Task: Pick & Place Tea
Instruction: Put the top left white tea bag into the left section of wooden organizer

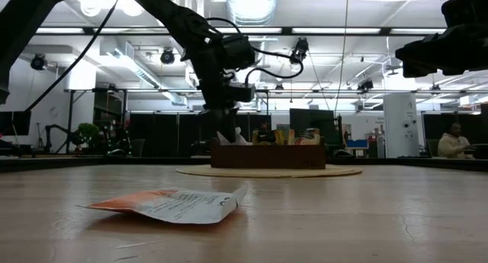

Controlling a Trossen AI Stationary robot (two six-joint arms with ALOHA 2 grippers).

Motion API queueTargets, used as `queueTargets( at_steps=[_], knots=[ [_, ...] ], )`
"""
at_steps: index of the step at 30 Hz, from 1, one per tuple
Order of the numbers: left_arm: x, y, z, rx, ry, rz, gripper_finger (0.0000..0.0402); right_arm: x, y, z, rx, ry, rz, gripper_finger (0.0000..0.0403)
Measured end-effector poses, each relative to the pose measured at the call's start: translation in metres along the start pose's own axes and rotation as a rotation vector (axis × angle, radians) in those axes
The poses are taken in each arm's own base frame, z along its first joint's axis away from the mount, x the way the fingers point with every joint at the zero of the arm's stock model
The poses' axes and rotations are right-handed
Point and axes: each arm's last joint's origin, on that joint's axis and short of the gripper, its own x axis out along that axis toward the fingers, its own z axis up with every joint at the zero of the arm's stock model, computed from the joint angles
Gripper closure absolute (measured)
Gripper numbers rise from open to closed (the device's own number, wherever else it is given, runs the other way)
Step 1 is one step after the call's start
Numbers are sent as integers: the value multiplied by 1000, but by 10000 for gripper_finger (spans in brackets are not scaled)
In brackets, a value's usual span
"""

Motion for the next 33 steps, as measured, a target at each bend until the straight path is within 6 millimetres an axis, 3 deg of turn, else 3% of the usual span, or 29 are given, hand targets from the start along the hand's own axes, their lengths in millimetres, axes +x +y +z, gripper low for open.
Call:
queueTargets(
  at_steps=[19, 33],
  knots=[
    [0, 6, 4, 85, -24, 86, 401, 0, 0, 0, 0, 0, 0, 394],
    [-22, 10, 2, 28, -1, 130, 401, 0, 0, 0, 0, -1, 0, 394]
  ],
)
